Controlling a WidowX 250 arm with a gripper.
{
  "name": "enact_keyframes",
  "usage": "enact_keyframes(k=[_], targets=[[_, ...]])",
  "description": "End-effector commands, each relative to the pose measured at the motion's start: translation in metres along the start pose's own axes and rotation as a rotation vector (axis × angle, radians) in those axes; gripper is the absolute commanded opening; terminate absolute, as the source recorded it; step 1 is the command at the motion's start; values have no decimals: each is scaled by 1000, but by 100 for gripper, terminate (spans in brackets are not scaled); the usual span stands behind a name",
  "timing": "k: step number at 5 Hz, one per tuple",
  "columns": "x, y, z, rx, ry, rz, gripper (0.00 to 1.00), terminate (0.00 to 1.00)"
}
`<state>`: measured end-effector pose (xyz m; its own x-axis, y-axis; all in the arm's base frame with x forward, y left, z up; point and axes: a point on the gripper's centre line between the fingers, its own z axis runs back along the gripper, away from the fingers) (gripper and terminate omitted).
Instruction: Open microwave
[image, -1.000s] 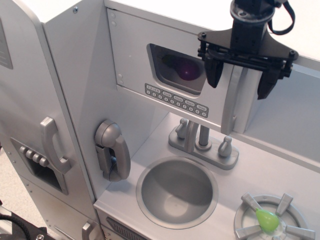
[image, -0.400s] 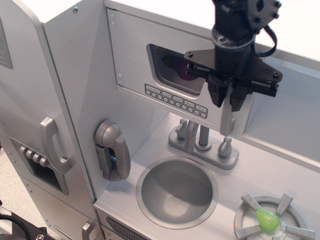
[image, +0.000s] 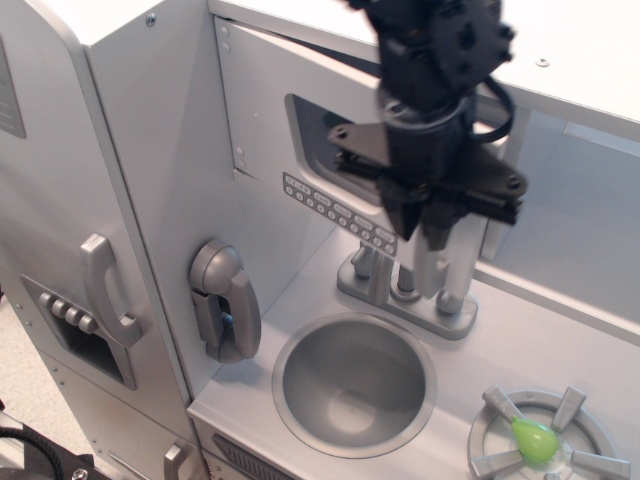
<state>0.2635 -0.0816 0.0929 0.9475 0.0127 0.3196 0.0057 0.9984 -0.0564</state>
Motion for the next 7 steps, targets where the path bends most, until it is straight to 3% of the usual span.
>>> enact_keyframes(k=[1,2,3,4,5,7], targets=[[-19,8,29,39,49,-28,0,0],[-21,-16,29,50,181,31,100,0],[-17,-54,28,4,232,49,100,0],[-1,-85,27,-48,231,45,100,0],[11,-100,27,-52,179,30,100,0],[51,-82,16,-25,23,44,100,0]])
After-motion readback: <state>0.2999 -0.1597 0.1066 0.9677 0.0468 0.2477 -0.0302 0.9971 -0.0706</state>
